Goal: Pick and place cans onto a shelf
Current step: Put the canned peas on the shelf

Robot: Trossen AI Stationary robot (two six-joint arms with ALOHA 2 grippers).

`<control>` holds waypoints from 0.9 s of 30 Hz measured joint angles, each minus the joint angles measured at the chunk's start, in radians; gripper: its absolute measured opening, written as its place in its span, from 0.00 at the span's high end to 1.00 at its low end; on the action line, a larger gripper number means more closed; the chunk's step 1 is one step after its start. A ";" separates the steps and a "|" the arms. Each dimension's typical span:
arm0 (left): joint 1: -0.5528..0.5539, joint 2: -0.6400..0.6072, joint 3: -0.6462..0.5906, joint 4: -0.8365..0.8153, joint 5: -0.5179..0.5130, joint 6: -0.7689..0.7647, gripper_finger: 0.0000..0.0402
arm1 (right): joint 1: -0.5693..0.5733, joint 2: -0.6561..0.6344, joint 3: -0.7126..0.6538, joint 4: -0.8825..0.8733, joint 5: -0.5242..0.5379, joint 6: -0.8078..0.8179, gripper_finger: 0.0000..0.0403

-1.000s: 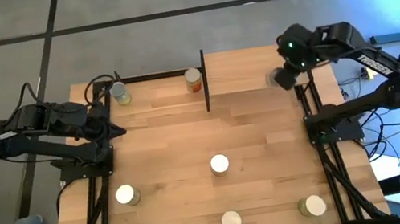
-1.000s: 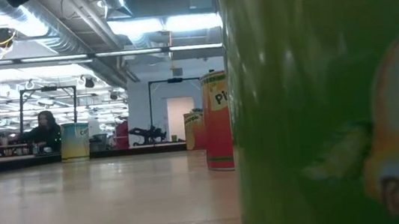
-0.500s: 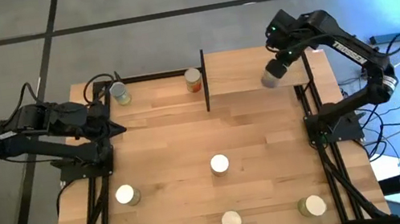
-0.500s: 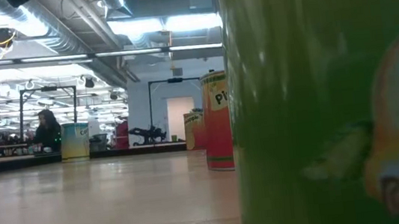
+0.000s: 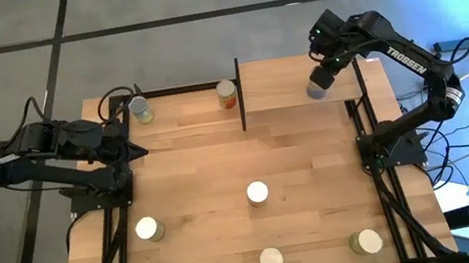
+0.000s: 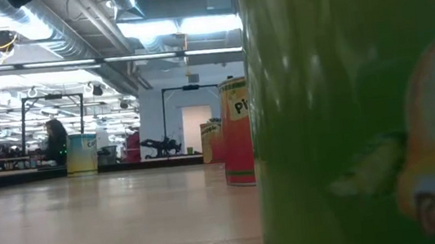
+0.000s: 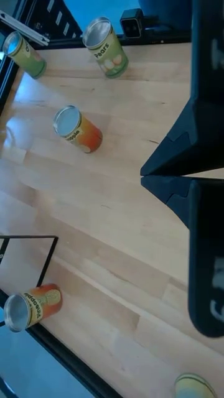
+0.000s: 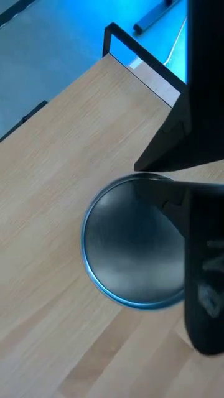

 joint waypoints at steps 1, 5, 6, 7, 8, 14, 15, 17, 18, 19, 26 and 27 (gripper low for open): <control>0.000 0.000 0.000 0.000 0.000 0.001 1.00 | 0.000 0.000 0.000 0.000 0.000 -0.001 0.89; 0.000 0.000 0.000 0.000 0.000 0.001 1.00 | 0.000 0.000 0.000 0.000 0.013 -0.005 0.83; 0.000 0.000 0.000 0.000 0.000 0.001 1.00 | 0.000 0.000 0.004 -0.002 0.015 -0.005 0.82; 0.000 0.000 0.000 0.000 0.000 0.001 1.00 | 0.000 0.000 0.013 -0.003 0.015 -0.005 0.80; 0.000 0.000 0.000 0.000 0.000 0.001 1.00 | 0.000 0.000 0.026 -0.002 0.016 -0.005 0.79; 0.000 0.000 0.000 0.000 0.000 0.001 1.00 | 0.000 -0.001 0.144 -0.004 -0.010 0.001 0.75; 0.000 0.000 0.000 0.000 0.000 0.001 1.00 | 0.000 -0.002 0.164 -0.010 -0.039 0.005 0.75; 0.000 0.000 0.000 0.000 0.000 0.001 1.00 | 0.004 -0.002 0.199 -0.031 -0.116 -0.003 0.75; 0.000 0.000 0.000 0.000 0.000 0.001 1.00 | 0.013 -0.002 0.211 -0.037 -0.161 -0.032 0.75; 0.000 0.000 0.000 0.000 0.000 0.001 1.00 | 0.026 -0.002 0.218 -0.046 -0.205 -0.072 0.76; 0.000 0.000 0.000 0.000 0.000 0.001 1.00 | 0.161 -0.005 0.224 -0.117 -0.308 -0.200 0.98; 0.000 0.000 0.000 0.000 0.000 0.002 1.00 | 0.182 -0.005 0.223 -0.128 -0.310 -0.208 0.98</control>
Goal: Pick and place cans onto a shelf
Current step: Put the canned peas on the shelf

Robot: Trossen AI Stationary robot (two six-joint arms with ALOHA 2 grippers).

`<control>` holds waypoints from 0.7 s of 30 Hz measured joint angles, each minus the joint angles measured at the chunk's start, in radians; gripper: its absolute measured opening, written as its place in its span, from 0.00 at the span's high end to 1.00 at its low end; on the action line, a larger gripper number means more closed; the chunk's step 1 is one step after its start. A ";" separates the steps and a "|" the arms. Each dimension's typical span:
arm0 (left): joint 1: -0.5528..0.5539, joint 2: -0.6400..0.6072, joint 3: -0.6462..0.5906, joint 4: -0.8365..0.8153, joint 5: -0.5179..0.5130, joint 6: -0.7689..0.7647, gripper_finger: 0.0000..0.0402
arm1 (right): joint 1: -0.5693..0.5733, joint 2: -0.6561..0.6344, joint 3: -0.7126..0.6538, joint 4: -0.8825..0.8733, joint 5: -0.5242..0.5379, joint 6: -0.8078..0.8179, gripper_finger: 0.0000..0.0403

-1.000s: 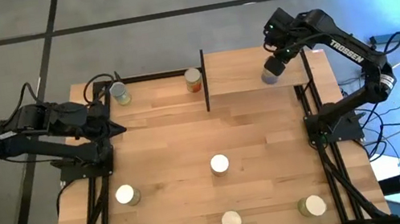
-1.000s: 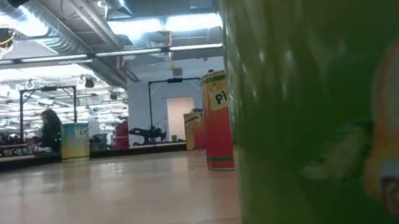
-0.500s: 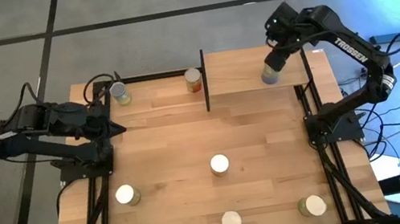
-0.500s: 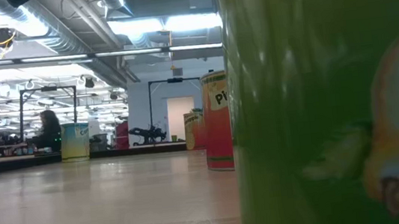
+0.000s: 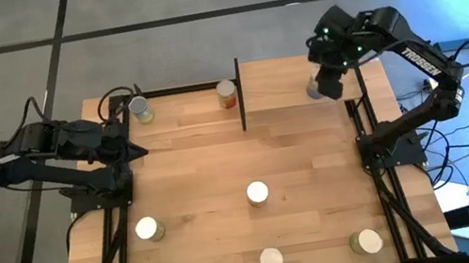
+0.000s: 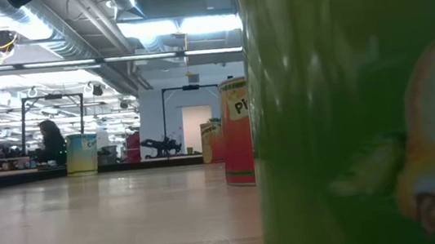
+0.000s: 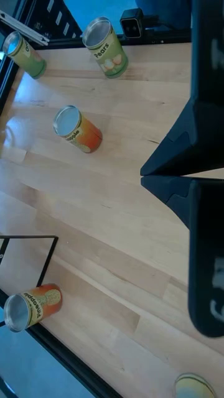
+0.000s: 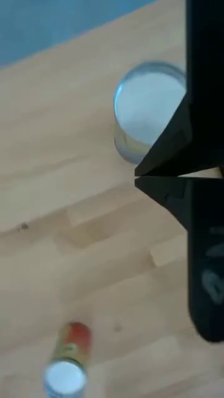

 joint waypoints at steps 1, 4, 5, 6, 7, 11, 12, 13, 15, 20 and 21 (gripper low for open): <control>0.000 0.000 0.000 0.000 0.000 0.000 1.00 | 0.021 -0.001 -0.003 -0.005 -0.010 -0.002 0.98; 0.000 0.000 0.000 0.000 0.000 0.000 1.00 | 0.081 -0.001 -0.030 -0.007 -0.064 -0.012 0.99; 0.000 0.000 0.000 0.000 0.000 0.000 1.00 | 0.100 -0.001 -0.042 -0.005 -0.070 -0.021 0.99; 0.000 0.000 0.000 0.000 -0.001 0.000 1.00 | 0.121 -0.001 -0.059 0.002 -0.068 -0.027 0.99; 0.000 0.000 0.000 0.000 -0.001 0.000 1.00 | 0.140 -0.002 -0.081 0.017 -0.060 -0.030 0.99; 0.000 0.000 0.000 0.000 -0.021 0.000 1.00 | 0.186 0.000 -0.177 0.069 0.057 -0.025 0.99; 0.000 0.000 0.000 0.000 -0.030 0.000 1.00 | 0.191 -0.001 -0.202 0.086 0.084 -0.024 1.00; 0.000 0.000 0.000 0.000 -0.035 0.000 1.00 | 0.192 -0.001 -0.226 0.105 0.109 -0.024 1.00; 0.000 0.000 0.000 0.000 -0.048 0.000 1.00 | 0.192 0.000 -0.268 0.138 0.156 -0.023 1.00; 0.000 0.000 0.000 0.000 -0.053 0.000 1.00 | 0.192 0.000 -0.337 0.188 0.297 -0.018 1.00; 0.000 0.000 0.000 0.000 -0.053 0.000 1.00 | 0.192 0.000 -0.344 0.190 0.330 -0.003 1.00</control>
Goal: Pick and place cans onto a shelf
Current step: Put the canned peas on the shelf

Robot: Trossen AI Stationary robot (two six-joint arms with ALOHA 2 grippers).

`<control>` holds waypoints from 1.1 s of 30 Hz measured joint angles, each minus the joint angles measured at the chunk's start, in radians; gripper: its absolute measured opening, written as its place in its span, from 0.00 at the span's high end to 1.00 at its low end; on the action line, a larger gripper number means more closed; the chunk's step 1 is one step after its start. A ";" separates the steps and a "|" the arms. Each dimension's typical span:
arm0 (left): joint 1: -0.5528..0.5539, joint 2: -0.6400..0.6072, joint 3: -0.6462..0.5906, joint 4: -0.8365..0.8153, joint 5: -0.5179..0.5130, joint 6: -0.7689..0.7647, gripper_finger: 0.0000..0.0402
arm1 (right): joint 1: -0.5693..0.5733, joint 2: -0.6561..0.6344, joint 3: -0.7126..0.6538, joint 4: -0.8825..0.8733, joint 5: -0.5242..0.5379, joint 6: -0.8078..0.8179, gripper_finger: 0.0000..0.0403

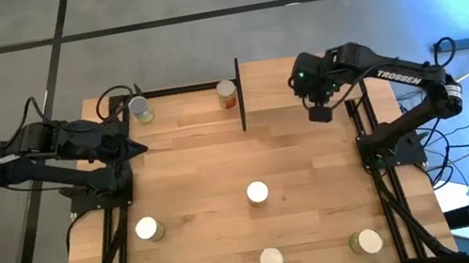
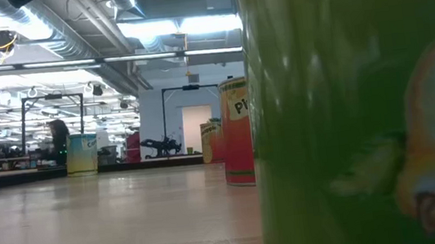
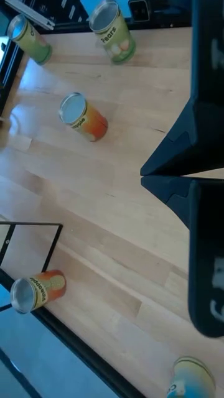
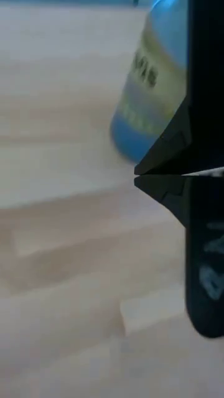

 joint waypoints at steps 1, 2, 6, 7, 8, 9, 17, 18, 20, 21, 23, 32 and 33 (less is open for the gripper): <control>0.000 0.000 0.000 0.000 0.000 0.000 1.00 | 0.000 0.000 -0.007 0.000 0.035 0.007 1.00; 0.000 0.000 0.000 0.000 0.000 0.000 1.00 | 0.000 0.000 -0.013 -0.001 0.065 0.016 1.00; 0.000 0.000 0.000 0.000 0.000 0.000 1.00 | -0.006 -0.001 -0.017 0.000 0.145 0.034 1.00; 0.000 0.000 0.000 0.000 -0.001 0.000 1.00 | -0.008 0.000 -0.017 0.001 0.160 0.041 1.00; 0.000 0.000 0.000 0.000 -0.001 0.000 1.00 | -0.012 -0.001 -0.017 0.001 0.178 0.056 1.00; 0.000 0.000 0.000 0.000 -0.001 0.000 1.00 | -0.018 0.000 -0.017 0.000 0.199 0.068 1.00; 0.000 0.000 0.000 0.000 -0.022 0.000 1.00 | -0.086 -0.001 -0.017 -0.008 0.315 0.124 1.00; 0.000 0.000 0.000 0.000 -0.022 0.000 1.00 | -0.096 0.000 -0.017 -0.008 0.326 0.130 1.00; 0.000 0.000 0.000 0.000 -0.022 0.000 1.00 | -0.115 -0.001 -0.017 -0.008 0.351 0.136 1.00; 0.000 0.000 0.000 0.000 -0.022 0.000 1.00 | -0.122 0.000 -0.017 -0.008 0.365 0.141 1.00; 0.000 0.000 0.000 0.000 -0.022 0.000 1.00 | -0.126 -0.001 -0.017 -0.008 0.373 0.143 1.00; 0.000 0.000 0.000 0.000 -0.018 0.000 1.00 | -0.080 -0.003 -0.004 0.074 0.048 0.058 1.00; 0.000 0.000 0.000 0.000 -0.018 0.000 1.00 | -0.078 0.001 -0.003 0.093 0.052 0.053 1.00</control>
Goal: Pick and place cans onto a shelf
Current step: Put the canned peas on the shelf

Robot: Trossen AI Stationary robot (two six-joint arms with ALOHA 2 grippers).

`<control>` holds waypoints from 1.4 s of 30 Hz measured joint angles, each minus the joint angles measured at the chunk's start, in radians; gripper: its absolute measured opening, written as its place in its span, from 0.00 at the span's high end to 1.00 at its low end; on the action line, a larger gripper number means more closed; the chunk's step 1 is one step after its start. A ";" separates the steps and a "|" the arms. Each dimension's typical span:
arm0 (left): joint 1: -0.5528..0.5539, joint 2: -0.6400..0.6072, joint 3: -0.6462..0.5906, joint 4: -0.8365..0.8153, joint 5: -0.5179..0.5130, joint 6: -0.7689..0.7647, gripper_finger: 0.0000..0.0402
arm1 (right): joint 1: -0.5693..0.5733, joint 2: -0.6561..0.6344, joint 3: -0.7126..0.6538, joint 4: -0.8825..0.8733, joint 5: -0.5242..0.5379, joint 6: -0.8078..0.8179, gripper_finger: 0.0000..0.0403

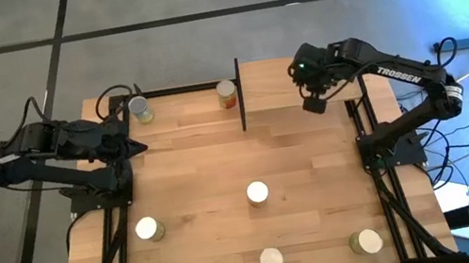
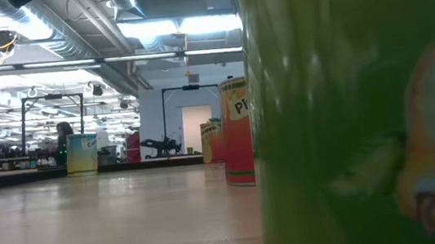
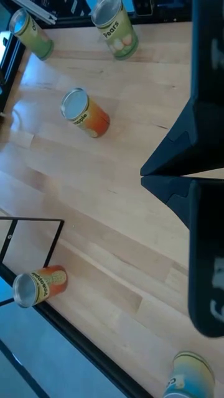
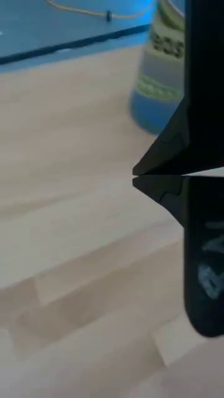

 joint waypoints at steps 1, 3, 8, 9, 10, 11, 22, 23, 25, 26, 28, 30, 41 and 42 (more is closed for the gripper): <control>0.000 0.000 0.000 0.000 0.000 0.000 1.00 | 0.001 0.006 0.000 0.015 0.018 -0.001 1.00; 0.000 0.000 0.000 0.000 0.000 0.000 1.00 | 0.001 0.019 0.000 0.020 0.076 0.000 1.00; 0.000 0.000 0.000 0.000 0.000 0.000 1.00 | -0.032 0.037 0.000 0.017 0.118 -0.001 1.00; 0.000 0.000 0.000 0.000 0.000 0.000 1.00 | -0.040 0.040 0.000 0.017 0.123 -0.001 1.00; 0.000 0.000 0.000 0.000 0.000 0.000 1.00 | -0.048 0.041 0.000 0.017 0.127 -0.001 1.00; 0.000 0.000 0.000 0.000 0.000 0.000 1.00 | -0.059 0.042 0.000 0.017 0.127 -0.002 1.00; 0.000 0.000 0.000 0.000 0.000 0.000 1.00 | -0.151 0.050 0.000 0.017 0.206 0.000 1.00; 0.000 0.000 0.000 0.000 0.000 0.000 1.00 | -0.158 0.050 0.000 0.017 0.206 0.000 1.00; 0.000 0.000 0.000 0.000 0.000 0.000 1.00 | -0.168 0.050 0.000 0.017 0.211 0.000 1.00; 0.000 0.000 0.000 0.000 0.000 0.000 1.00 | -0.173 0.050 0.000 0.017 0.218 0.000 1.00; 0.000 0.000 0.000 0.000 0.000 0.000 1.00 | -0.182 0.050 0.000 0.017 0.230 0.000 1.00; 0.000 0.000 0.000 0.000 -0.001 0.000 1.00 | -0.192 0.050 0.000 0.017 0.240 -0.001 1.00; 0.000 0.000 0.000 0.000 -0.002 0.000 1.00 | -0.229 0.050 0.000 0.020 0.313 -0.002 1.00; 0.000 0.000 0.000 0.000 -0.002 0.000 1.00 | -0.231 0.050 0.000 0.022 0.329 -0.005 1.00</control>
